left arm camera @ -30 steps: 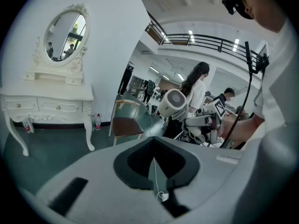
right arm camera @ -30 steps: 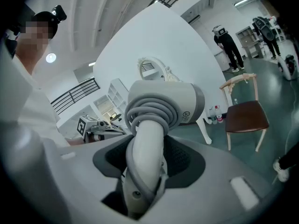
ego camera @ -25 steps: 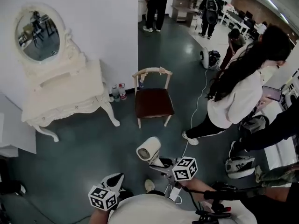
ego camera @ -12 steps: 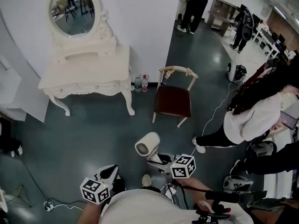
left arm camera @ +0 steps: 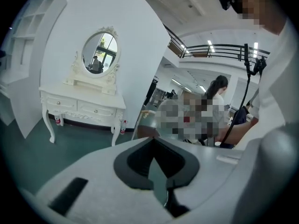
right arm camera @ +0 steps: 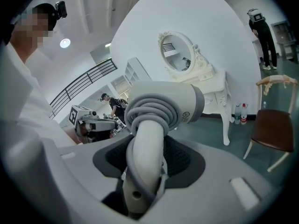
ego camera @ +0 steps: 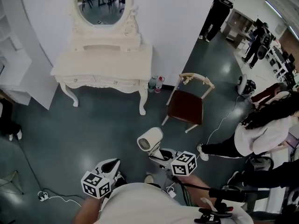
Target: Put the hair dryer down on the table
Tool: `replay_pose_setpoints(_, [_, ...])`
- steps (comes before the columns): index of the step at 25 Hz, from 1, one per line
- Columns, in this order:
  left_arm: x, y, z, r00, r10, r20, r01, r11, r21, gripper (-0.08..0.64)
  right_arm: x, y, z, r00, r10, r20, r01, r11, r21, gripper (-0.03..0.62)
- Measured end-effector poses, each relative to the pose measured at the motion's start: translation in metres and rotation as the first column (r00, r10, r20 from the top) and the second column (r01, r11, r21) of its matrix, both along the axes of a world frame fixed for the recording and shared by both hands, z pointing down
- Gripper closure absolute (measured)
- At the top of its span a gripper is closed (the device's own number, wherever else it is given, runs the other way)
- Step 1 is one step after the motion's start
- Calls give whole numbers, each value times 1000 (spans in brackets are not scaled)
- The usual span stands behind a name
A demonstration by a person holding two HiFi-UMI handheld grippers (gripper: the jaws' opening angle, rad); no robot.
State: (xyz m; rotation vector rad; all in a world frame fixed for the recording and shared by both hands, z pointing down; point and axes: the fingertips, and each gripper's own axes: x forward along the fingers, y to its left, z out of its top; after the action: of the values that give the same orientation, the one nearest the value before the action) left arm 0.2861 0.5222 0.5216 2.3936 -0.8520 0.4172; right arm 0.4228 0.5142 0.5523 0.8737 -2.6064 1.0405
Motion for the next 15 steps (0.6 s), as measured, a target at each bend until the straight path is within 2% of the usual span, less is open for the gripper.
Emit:
replay_pose_setpoints(4, [-53,-37,-6,999,-38,-38,38,999,15,563,-47,-36,-15,999,-23,-41,25,999,26,391])
replay_pose_setpoints(10, [-141,-76,-17,997,-63,-41,65,997,46,563,-128,-92,-27,997,-43,-59,46,998,50,391])
replay_pose_setpoints(15, [-209,-96,-2,994,-102,-29,103,995,6,563,-189,-127,-33,997,-59,-49,62,996,57,391])
